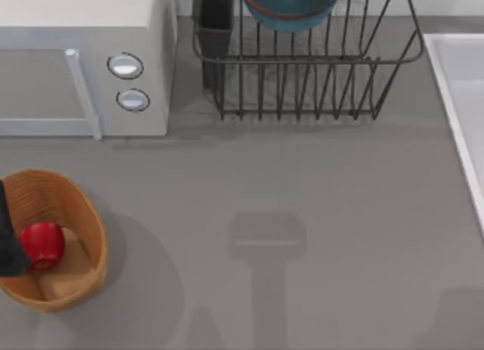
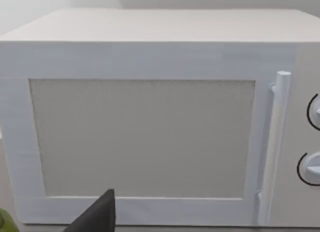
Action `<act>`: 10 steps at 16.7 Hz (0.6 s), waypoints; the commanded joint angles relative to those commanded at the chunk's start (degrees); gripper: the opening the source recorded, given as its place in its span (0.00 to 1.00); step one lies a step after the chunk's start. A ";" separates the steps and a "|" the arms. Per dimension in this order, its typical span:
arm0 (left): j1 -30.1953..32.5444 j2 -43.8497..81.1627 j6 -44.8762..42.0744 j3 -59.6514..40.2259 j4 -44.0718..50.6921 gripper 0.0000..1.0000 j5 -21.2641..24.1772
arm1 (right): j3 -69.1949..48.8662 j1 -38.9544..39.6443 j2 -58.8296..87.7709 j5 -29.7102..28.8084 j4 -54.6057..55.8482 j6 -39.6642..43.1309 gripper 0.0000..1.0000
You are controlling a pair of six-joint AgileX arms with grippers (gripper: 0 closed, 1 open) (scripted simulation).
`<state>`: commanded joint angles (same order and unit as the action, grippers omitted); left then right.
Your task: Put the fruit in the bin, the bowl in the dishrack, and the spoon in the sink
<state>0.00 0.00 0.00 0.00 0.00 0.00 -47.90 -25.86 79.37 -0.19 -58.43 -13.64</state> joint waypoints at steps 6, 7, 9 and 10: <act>0.00 0.00 0.00 0.00 0.00 1.00 0.00 | 8.74 -0.01 7.93 0.01 17.25 -0.19 1.00; 0.00 0.00 0.00 0.00 0.00 1.00 0.00 | 10.21 -0.01 9.25 0.01 20.06 -0.22 1.00; 0.00 0.00 0.00 0.00 0.00 1.00 0.00 | 12.33 -0.03 11.22 0.01 23.89 -0.27 1.00; 0.00 0.00 0.00 0.00 0.00 1.00 0.00 | 12.90 -0.02 11.75 0.01 24.87 -0.28 1.00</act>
<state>0.00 0.00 0.00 0.00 0.00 0.00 -35.00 -25.88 91.13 -0.18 -33.56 -13.92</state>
